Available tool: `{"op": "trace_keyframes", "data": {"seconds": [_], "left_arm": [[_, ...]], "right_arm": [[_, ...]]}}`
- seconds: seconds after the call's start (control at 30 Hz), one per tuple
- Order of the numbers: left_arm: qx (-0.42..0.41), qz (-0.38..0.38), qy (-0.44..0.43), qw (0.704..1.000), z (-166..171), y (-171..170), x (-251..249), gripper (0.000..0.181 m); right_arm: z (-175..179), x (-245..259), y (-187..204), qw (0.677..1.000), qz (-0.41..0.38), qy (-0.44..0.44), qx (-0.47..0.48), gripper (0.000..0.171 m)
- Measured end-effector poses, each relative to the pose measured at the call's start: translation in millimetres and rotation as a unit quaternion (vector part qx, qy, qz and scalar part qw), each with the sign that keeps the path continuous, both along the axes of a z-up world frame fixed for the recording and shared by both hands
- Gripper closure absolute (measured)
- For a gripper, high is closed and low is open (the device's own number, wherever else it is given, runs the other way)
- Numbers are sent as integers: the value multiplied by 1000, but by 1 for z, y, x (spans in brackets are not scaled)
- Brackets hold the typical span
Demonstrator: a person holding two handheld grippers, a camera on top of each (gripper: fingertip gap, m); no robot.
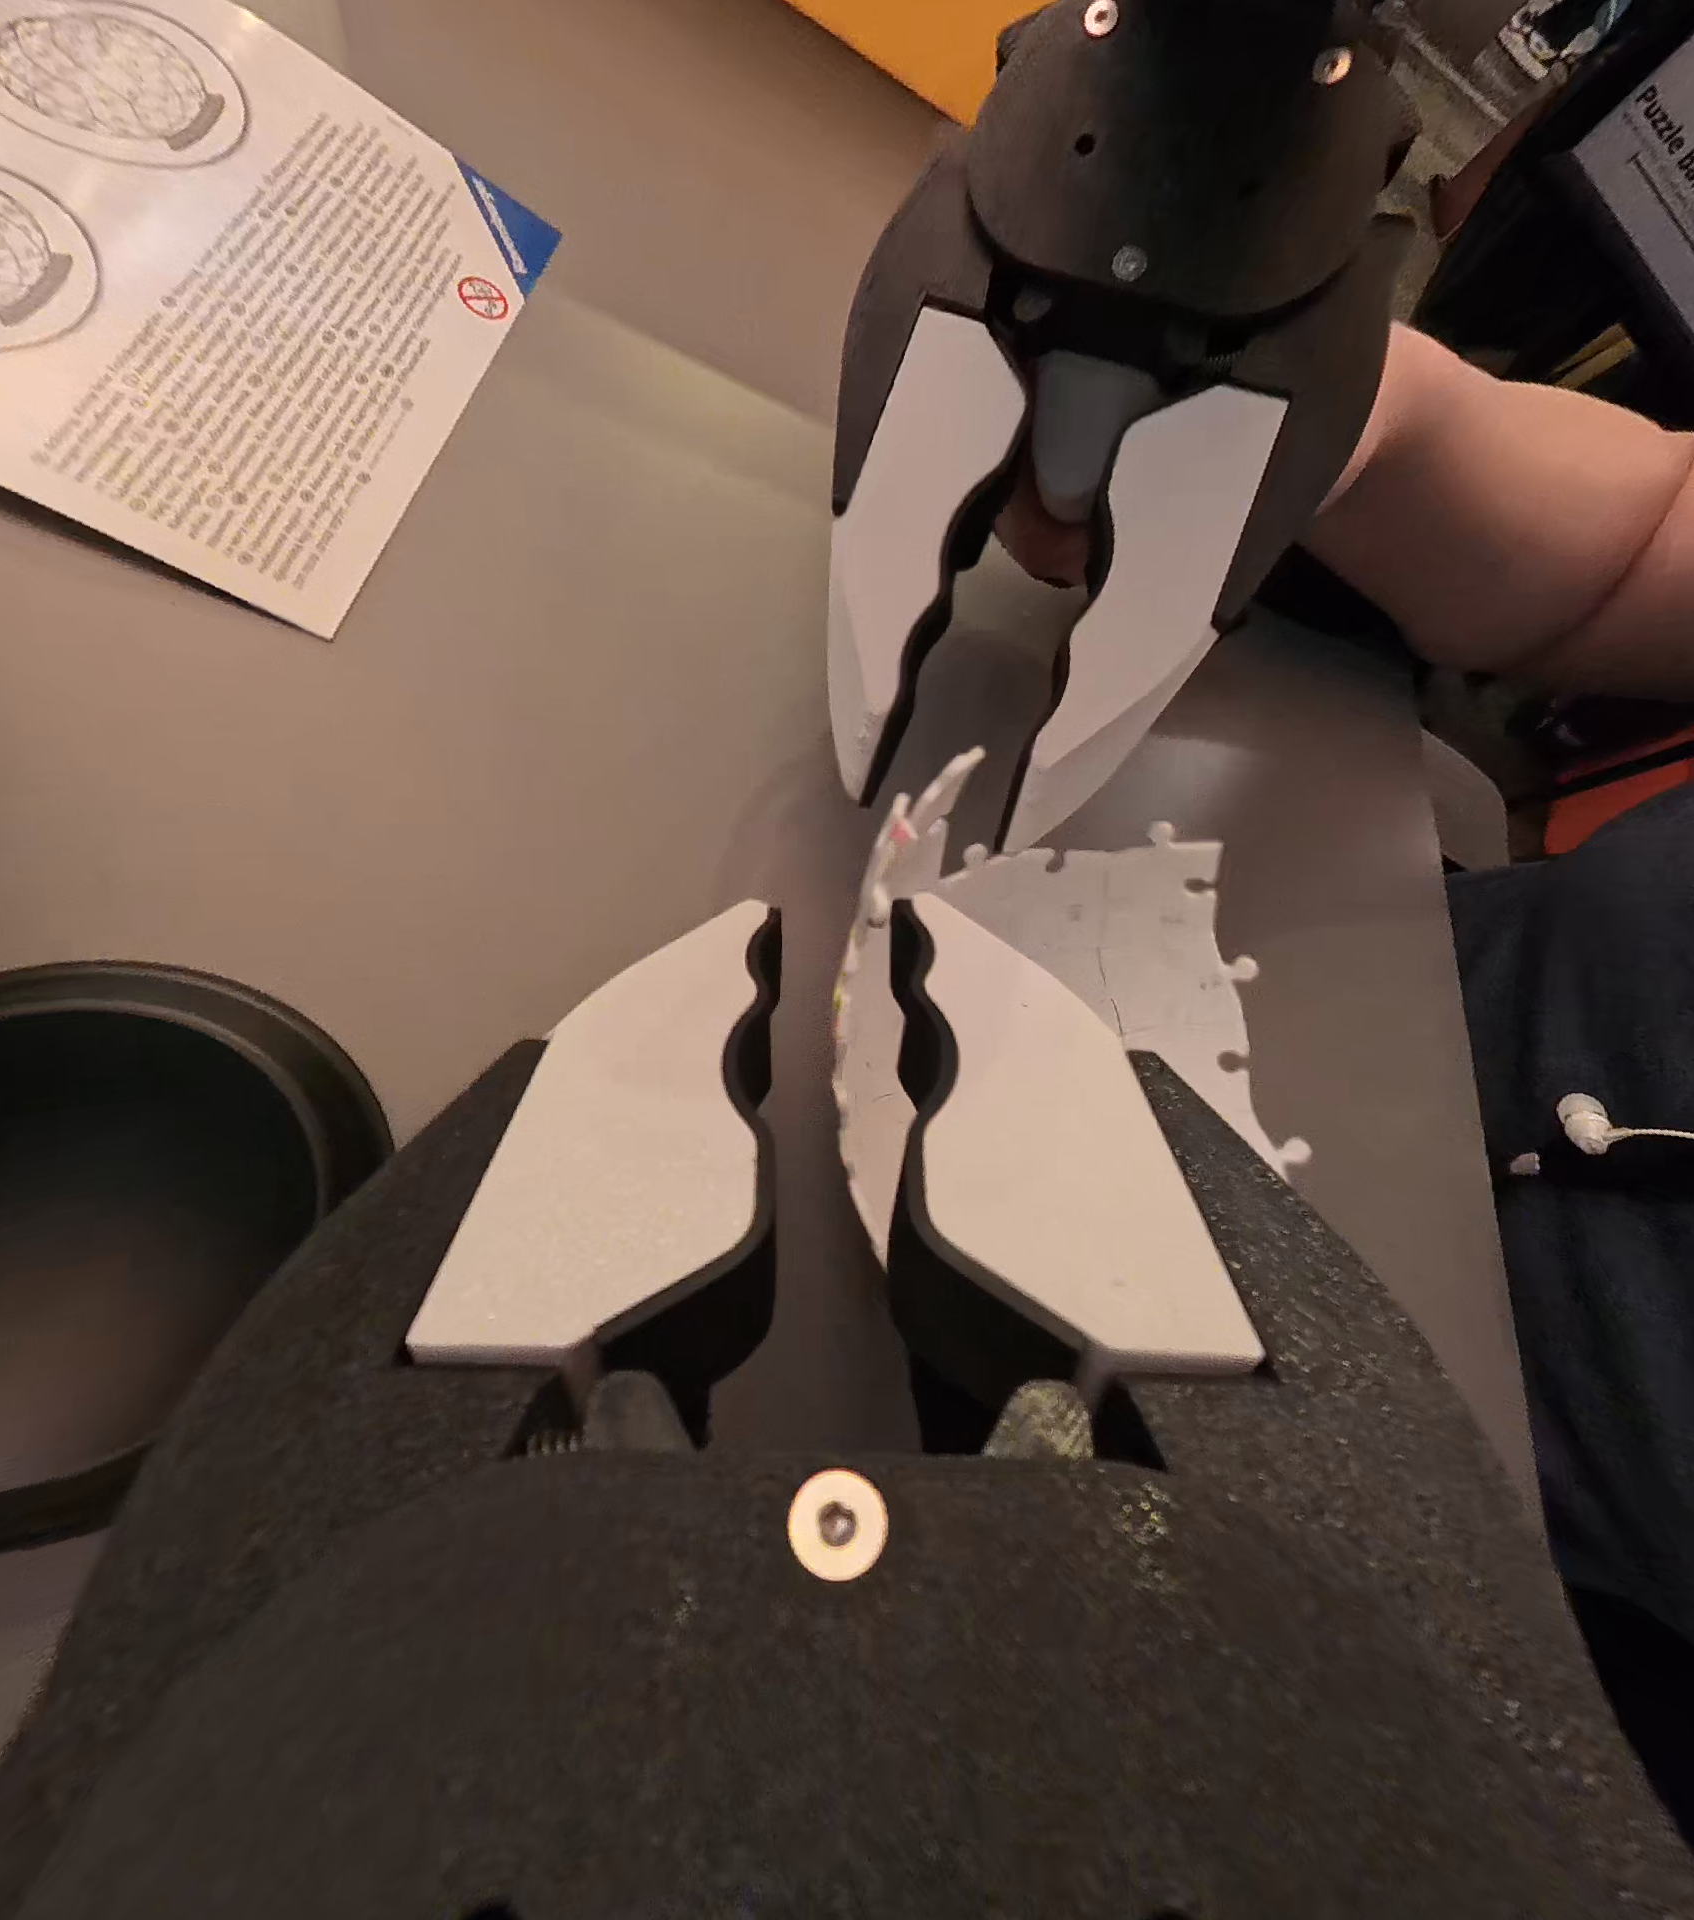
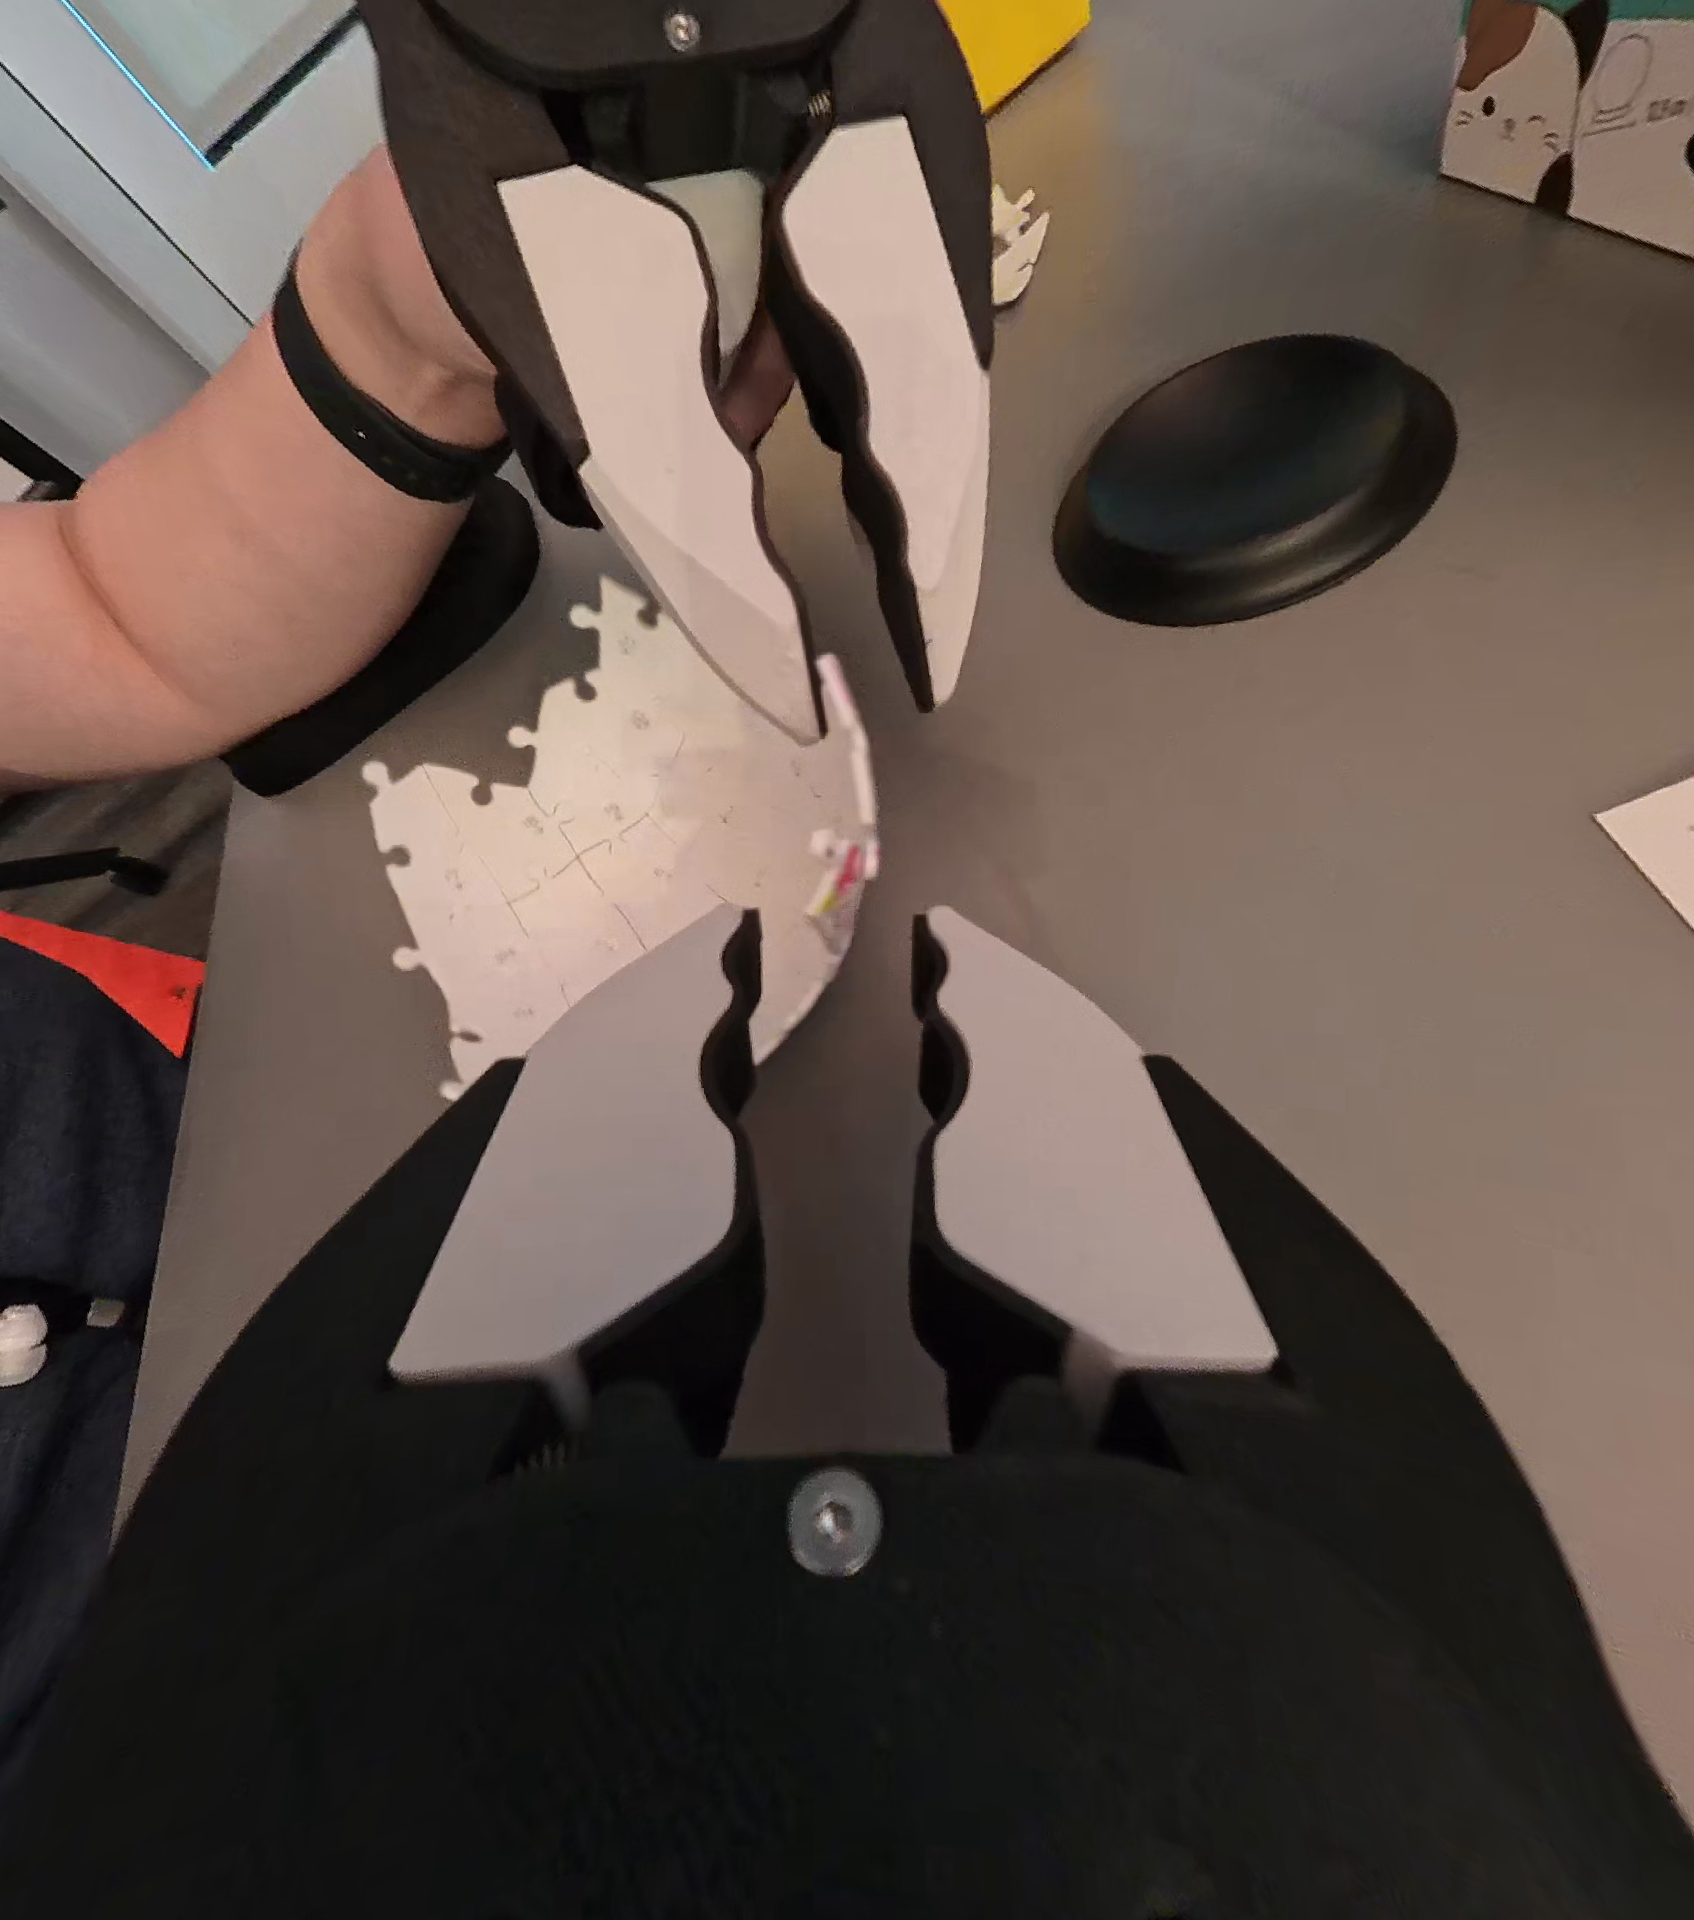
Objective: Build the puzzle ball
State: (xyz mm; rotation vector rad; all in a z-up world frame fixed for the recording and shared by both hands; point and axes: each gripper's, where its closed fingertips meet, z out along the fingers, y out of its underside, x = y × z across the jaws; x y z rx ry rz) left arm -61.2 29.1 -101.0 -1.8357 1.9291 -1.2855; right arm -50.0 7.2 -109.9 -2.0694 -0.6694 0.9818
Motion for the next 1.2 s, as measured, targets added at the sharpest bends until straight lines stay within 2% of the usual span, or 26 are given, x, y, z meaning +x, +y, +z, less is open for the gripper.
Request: {"op": "trace_keyframes", "data": {"seconds": [0.2, 0.53, 0.63, 0.7, 0.83, 0.93, 1.03, 1.2], "left_arm": [[-2, -11, 14, 1000, -9, -4, 1, 160], [-2, 13, 37, 999, -5, 4, -20, 158], [2, 16, 27, 1000, -3, 9, -21, 173], [0, 17, 33, 999, -4, 10, -23, 175], [-10, 18, 31, 999, -4, 11, -24, 174], [-13, 22, 43, 999, -6, 12, -26, 162], [-17, 29, 55, 998, -5, 14, -30, 159], [-8, 22, 60, 998, -5, 13, -34, 174]], "right_arm": [[2, -2, 3, 1000, 1, 10, 0, 155], [2, -13, 17, 1000, 12, -1, 9, 151], [1, -12, 20, 1000, 11, 3, 7, 151], [-1, -10, 22, 1000, 12, -5, 4, 151], [1, -8, 24, 1000, 17, -4, 4, 151], [5, -11, 25, 999, 33, 1, 8, 149], [2, -15, 30, 998, 52, -20, 13, 147], [-3, -25, 34, 993, 102, -51, 15, 145]]}}
